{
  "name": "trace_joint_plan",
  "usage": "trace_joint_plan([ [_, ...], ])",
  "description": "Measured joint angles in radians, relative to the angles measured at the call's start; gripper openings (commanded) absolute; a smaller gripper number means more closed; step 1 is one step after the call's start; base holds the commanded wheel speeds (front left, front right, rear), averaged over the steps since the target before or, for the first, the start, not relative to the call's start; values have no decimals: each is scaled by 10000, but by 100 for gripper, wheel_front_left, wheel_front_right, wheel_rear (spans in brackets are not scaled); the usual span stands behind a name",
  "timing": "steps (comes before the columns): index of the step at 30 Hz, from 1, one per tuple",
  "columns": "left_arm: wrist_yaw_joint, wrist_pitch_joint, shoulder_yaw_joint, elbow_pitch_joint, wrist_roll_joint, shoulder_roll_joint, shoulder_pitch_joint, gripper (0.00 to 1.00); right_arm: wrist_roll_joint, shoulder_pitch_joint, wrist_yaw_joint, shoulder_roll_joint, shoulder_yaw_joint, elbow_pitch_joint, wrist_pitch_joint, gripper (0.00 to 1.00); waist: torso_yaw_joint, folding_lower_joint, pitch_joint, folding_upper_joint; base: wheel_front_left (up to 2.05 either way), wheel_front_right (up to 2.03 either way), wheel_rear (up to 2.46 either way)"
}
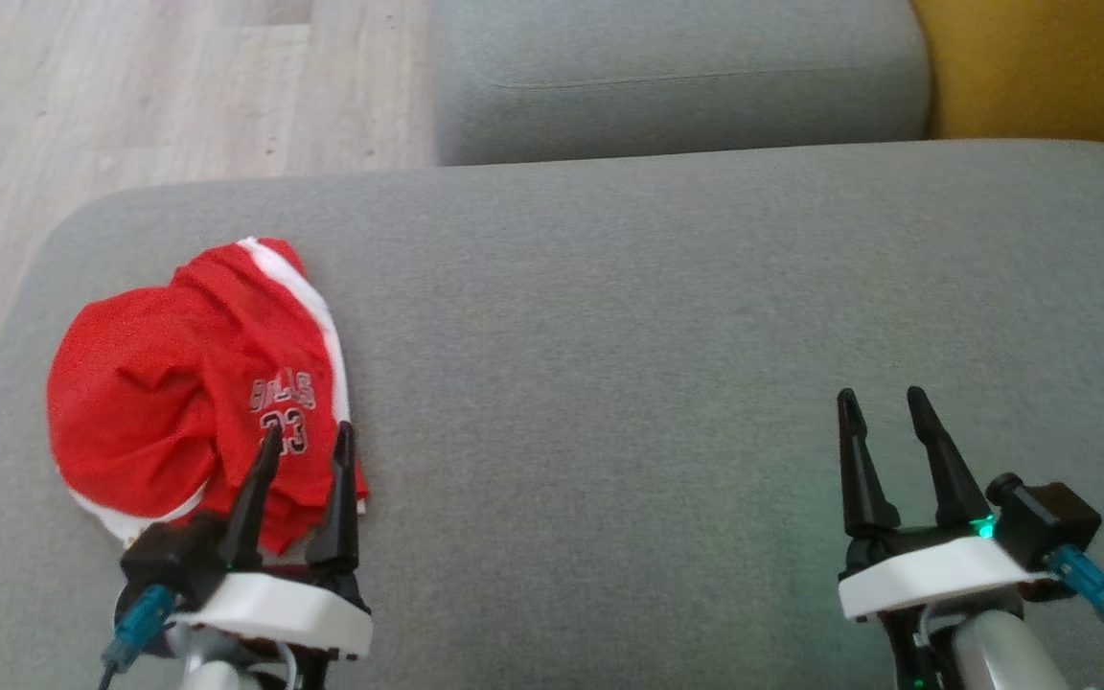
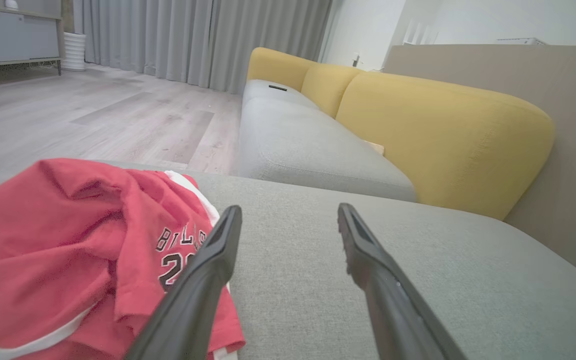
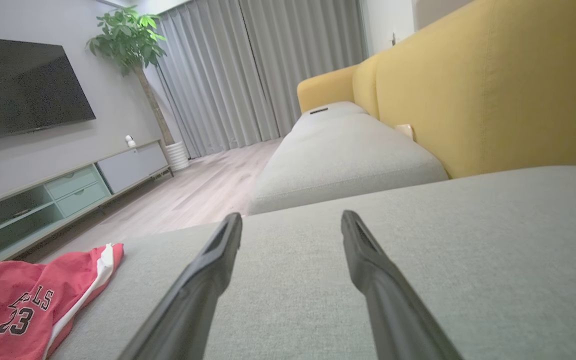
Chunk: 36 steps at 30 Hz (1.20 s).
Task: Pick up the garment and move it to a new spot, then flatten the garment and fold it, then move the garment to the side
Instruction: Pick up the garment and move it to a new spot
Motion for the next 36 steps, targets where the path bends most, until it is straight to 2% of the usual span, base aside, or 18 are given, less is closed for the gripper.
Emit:
trace_joint_plan([
  [9,-2,0,485,-10,107,-17,1,100,21,1,0,-2,610,79,0,100,793,0,-76,0,0,0,0],
  [25,-88,0,978,-107,449,-15,218,100,533,6,0,-6,1544,221,0,100,2615,0,-293,0,0,0,0],
  [36,-180,0,1214,-109,529,-13,355,100,631,6,0,-6,1747,295,0,100,3099,0,-375,0,0,0,0],
])
